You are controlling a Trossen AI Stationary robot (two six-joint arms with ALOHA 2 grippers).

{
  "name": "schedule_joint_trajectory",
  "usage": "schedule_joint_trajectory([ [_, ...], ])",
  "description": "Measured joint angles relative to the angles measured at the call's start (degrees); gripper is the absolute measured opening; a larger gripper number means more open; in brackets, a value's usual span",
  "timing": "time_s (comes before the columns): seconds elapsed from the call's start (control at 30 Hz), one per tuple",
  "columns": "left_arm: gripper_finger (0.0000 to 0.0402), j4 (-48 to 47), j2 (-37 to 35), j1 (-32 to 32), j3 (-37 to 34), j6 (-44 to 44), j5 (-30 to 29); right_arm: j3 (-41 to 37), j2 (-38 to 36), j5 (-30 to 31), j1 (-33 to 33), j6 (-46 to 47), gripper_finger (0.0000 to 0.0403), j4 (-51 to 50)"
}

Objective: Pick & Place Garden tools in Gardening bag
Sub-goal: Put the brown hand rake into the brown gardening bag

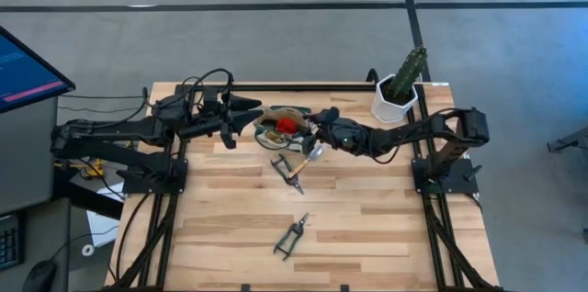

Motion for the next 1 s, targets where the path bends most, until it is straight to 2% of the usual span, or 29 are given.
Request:
schedule_joint_trajectory([
  [0.5, 0.0167, -1.4, 0.0, 0.0, 0.0, 0.0, 0.2, 0.0, -0.4, -0.5, -0.9, 0.1, 0.0235, -0.8],
  [1.0, 0.0167, -1.5, 0.0, 0.0, 0.0, 0.0, 0.2, 2.5, -0.4, -11.0, -3.9, 1.5, 0.0235, -6.8],
])
